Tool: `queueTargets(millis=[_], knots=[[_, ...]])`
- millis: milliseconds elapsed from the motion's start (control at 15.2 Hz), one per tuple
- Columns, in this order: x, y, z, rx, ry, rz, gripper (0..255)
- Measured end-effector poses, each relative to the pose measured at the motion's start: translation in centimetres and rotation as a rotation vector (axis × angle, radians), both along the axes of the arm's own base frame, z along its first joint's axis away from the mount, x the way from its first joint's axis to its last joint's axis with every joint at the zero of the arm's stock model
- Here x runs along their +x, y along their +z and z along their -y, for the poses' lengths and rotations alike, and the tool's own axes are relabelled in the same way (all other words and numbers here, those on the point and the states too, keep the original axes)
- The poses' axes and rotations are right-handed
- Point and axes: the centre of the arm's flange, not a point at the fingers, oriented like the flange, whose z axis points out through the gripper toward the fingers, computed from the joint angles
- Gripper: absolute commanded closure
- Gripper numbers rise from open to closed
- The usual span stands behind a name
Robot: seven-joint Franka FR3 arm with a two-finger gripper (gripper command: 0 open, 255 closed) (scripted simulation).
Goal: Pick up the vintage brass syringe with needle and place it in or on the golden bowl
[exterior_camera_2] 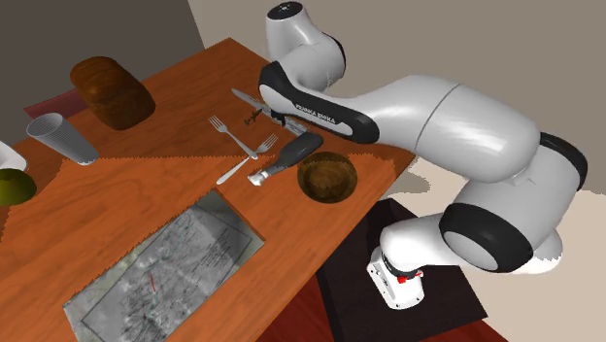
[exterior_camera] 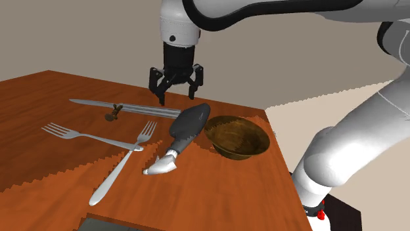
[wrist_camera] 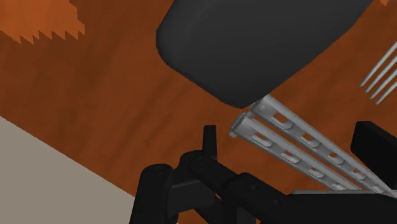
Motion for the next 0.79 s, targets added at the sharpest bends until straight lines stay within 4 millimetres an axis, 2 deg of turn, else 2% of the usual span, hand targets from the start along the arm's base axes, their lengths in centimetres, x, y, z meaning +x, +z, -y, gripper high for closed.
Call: queueTargets(millis=[396, 792], knots=[[4.4, -0.5, -7.0, -0.009, -0.126, 0.005, 0], [9.7, -0.9, -13.5, -0.015, -0.253, 0.012, 0]])
